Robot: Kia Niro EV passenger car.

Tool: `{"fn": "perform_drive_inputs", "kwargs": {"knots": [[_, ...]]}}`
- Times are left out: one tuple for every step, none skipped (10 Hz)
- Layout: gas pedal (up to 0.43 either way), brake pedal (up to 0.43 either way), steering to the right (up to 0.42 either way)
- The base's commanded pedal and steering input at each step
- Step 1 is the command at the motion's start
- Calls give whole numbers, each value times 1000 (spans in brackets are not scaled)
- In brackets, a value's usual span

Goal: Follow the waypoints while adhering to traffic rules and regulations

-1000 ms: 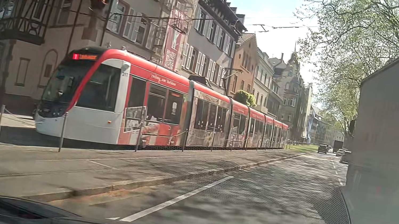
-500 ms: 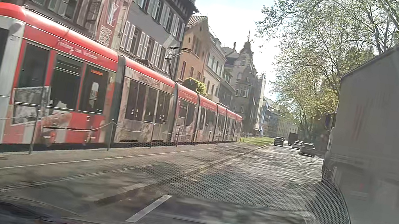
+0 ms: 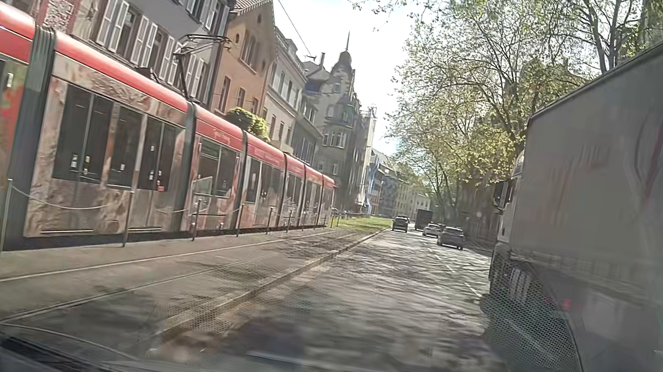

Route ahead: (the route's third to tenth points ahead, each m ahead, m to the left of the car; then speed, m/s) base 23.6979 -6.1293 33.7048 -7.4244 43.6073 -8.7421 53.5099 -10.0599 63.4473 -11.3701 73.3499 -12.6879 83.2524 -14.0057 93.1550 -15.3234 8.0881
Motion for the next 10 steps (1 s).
{"fn": "perform_drive_inputs", "kwargs": {"knots": [[39, 0, 94], [47, 0, 84], [47, 0, 69], [47, 0, 56], [47, 0, 45], [47, 0, 31], [47, 0, 24], [47, 0, 21], [47, 0, 17], [39, 0, 14]]}}
